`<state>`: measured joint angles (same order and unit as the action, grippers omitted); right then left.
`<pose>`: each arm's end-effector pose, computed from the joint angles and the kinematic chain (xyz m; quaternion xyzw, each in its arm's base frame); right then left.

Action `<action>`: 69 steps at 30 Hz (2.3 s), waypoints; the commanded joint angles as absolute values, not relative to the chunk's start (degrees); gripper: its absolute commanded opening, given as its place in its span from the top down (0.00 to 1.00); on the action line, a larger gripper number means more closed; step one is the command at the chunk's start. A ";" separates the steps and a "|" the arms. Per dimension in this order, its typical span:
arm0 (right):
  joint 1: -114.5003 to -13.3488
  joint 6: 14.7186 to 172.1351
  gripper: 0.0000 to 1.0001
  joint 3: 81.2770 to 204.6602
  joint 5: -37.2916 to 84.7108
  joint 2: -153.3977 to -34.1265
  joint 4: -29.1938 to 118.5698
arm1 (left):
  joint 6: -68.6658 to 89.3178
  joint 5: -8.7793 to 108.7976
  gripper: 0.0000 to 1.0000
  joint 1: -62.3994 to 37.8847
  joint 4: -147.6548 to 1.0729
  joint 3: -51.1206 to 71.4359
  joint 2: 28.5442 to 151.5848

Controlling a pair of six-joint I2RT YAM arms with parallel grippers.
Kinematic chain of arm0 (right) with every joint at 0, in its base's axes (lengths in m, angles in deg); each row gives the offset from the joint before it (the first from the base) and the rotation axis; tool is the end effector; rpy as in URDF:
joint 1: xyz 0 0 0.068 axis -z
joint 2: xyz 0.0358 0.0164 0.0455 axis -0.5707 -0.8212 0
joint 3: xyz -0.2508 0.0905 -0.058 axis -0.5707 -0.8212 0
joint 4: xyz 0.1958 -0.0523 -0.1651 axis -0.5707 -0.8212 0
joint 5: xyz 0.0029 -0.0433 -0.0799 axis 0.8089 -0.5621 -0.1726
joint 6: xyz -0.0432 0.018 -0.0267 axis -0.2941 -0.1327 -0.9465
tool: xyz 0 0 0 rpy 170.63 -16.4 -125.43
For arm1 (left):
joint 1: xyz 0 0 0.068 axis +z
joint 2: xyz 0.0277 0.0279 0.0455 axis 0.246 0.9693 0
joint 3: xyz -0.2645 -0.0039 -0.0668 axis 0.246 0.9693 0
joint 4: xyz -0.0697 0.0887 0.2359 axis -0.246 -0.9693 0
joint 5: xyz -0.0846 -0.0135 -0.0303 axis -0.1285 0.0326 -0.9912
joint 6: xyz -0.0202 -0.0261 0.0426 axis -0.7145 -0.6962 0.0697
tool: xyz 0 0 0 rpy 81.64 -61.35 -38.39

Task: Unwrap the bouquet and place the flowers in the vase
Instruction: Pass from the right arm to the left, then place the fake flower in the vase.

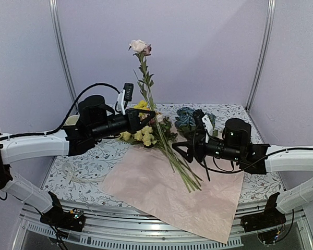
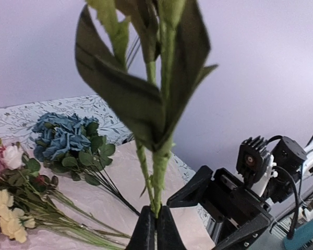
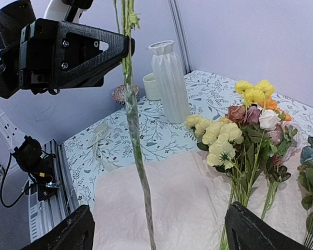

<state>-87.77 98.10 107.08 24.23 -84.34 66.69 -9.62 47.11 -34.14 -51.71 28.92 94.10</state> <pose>0.1670 0.2297 0.2656 -0.3142 0.7011 0.3865 0.5103 0.2119 -0.2490 0.3150 0.1719 0.7004 -0.4964 0.4833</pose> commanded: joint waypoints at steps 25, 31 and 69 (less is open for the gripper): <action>-85.90 85.18 0.01 93.65 -17.33 -86.84 87.00 | 9.22 66.04 1.00 -14.16 -81.17 13.65 75.17; -85.68 85.56 0.01 93.58 -16.95 -87.76 87.86 | 11.10 68.13 1.00 -12.81 -82.20 10.89 75.15; -85.25 85.55 0.01 93.14 -14.65 -86.71 88.59 | 20.64 77.95 1.00 -5.37 -67.19 4.18 86.49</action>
